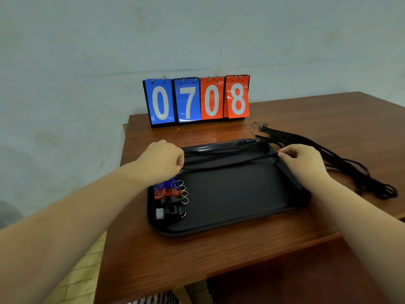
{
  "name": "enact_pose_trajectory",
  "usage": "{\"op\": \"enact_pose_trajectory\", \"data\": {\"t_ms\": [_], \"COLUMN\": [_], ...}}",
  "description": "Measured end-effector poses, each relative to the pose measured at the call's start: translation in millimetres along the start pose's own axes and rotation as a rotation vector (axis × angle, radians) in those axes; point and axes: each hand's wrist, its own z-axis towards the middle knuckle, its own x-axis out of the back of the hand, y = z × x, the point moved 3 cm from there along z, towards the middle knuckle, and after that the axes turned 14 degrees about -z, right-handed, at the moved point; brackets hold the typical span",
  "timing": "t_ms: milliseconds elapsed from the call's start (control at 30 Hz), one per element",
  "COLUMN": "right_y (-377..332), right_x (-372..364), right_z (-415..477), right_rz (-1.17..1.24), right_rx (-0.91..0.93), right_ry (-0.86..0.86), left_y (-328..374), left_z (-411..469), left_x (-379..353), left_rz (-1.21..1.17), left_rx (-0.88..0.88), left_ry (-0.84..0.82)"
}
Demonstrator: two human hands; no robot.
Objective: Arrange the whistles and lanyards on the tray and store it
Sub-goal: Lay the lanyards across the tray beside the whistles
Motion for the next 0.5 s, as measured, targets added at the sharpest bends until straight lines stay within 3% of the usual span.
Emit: {"op": "enact_pose_trajectory", "data": {"t_ms": [500], "right_y": [4.3], "right_x": [1.5], "right_z": [-3.2], "right_rz": [0.076], "right_rx": [-0.102], "right_ry": [-0.037], "left_y": [-1.0], "left_z": [3.6], "left_x": [1.5], "left_rz": [0.041], "left_rx": [0.003], "left_ry": [0.019]}}
